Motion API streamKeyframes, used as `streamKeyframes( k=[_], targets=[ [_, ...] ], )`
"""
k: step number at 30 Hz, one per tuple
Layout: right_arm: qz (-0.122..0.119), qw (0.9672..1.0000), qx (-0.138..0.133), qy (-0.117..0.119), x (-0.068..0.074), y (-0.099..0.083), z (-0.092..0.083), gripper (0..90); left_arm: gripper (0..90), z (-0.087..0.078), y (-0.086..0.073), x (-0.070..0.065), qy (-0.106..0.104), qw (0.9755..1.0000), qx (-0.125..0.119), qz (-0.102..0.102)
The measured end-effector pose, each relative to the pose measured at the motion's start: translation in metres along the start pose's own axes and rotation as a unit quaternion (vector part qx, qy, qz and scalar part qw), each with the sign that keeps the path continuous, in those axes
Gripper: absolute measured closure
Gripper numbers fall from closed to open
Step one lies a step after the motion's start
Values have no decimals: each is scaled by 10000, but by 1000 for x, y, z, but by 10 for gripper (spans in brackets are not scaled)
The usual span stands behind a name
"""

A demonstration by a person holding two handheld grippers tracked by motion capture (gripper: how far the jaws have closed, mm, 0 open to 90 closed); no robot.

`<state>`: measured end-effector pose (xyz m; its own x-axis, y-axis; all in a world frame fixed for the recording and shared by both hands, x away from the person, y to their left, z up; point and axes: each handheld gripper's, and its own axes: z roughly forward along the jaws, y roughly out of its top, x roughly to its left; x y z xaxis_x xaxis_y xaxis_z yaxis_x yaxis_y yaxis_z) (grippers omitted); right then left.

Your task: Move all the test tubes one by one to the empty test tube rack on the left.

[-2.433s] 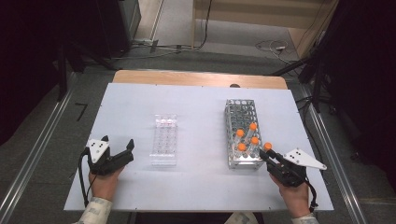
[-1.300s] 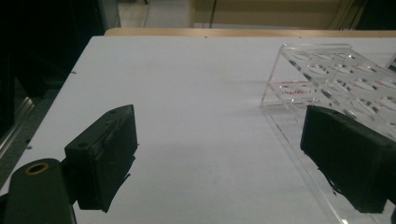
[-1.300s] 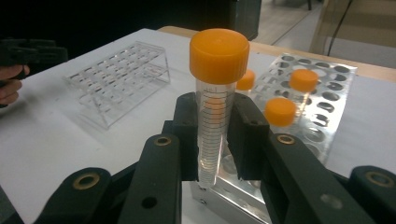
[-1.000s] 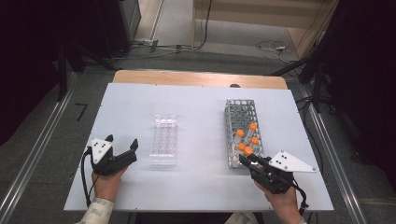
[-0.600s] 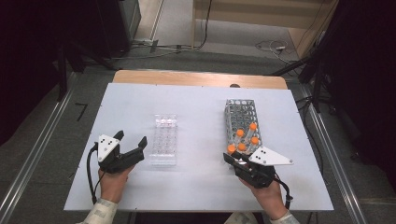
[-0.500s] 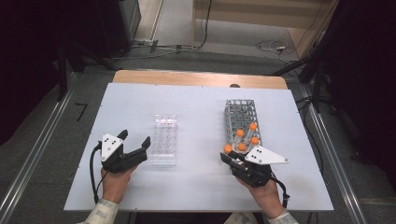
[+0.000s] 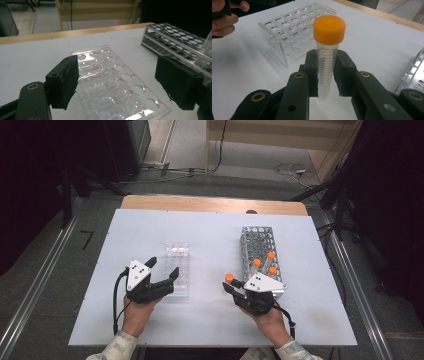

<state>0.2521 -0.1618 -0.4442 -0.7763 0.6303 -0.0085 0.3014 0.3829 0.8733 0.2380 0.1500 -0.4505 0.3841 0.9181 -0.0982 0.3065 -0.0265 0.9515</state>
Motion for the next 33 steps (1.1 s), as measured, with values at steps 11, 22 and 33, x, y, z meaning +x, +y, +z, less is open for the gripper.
streamKeyframes(
  k=[11, 22, 33],
  targets=[
    [-78, 9999, 117, 77, 5, 3, 21, 712, 266, 12, 8, -27, -554, 9983, 28, 202],
    [-131, 9997, 159, 155, 9, 6, 33, 712, 485, 21, 13, -61, -1718, 9841, 189, 405],
    [-206, 9993, 163, 274, 14, 8, 34, 712, 587, 31, 11, -72, -1845, 9815, 224, 464]
  ],
)
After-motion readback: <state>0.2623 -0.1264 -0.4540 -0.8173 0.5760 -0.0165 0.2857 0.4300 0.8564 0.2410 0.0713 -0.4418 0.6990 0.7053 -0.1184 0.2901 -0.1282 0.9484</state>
